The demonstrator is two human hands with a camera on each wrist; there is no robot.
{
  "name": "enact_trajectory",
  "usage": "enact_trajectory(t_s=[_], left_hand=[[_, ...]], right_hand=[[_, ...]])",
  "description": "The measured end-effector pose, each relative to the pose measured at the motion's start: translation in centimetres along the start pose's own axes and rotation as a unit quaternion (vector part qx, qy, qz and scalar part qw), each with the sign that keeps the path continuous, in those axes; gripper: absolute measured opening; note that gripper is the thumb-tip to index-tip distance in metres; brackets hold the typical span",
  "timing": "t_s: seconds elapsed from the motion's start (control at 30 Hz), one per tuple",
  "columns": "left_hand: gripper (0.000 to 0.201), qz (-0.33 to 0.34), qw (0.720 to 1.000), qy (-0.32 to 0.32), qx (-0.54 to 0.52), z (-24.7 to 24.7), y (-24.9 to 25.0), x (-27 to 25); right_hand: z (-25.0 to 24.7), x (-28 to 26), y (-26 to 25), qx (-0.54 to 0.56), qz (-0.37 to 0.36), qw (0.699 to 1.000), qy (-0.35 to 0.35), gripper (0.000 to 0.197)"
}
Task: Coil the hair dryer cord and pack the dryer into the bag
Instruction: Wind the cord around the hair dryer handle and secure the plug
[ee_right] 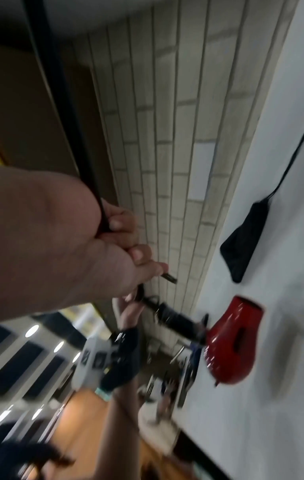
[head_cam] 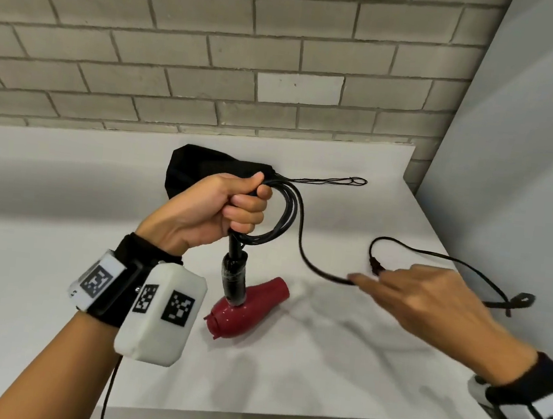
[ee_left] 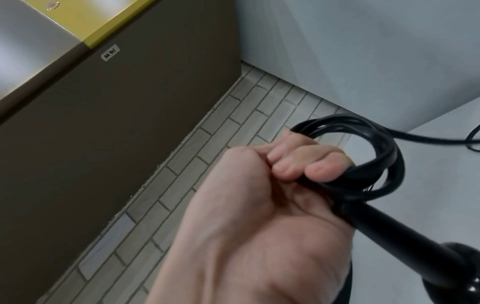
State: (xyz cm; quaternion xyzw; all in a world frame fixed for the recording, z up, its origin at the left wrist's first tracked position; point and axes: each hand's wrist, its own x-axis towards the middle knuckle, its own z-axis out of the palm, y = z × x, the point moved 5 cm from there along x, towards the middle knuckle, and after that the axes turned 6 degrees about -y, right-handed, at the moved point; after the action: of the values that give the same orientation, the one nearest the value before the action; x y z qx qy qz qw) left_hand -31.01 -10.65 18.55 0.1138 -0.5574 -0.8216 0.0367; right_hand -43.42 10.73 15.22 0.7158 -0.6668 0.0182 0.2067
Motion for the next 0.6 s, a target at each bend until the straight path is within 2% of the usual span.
enact_trajectory(t_s=[0.1,0.27,0.4,0.53,0.6], left_hand=[[0.028,-0.004,1.0,0.001,0.015,0.7,-0.6,0.6],[0.029,-0.011,0.997,-0.009,0.075,2.6,-1.6,1.5],[0.031,-0.031,0.993,-0.029,0.108,4.4,-2.5,1.5],[0.047,-0.027,0.976,-0.031,0.212,5.3,-2.6,1.1],[0.051,-0.022,0.974,-0.036,0.222,5.5,-2.5,0.9]], right_hand=[[-1.8,1.3,-3.1,0.009,-0.09,0.996,0.015,0.029],[-4.3,4.5,-5.3,0.031,-0.138,0.989,0.05,0.025],[-5.4,6.6,-4.5,0.097,-0.109,0.987,0.073,0.019],[-5.8,7.6,-3.1,0.177,-0.048,0.979,0.088,0.02],[-5.6,7.7,-2.5,0.235,-0.017,0.966,0.101,0.02]])
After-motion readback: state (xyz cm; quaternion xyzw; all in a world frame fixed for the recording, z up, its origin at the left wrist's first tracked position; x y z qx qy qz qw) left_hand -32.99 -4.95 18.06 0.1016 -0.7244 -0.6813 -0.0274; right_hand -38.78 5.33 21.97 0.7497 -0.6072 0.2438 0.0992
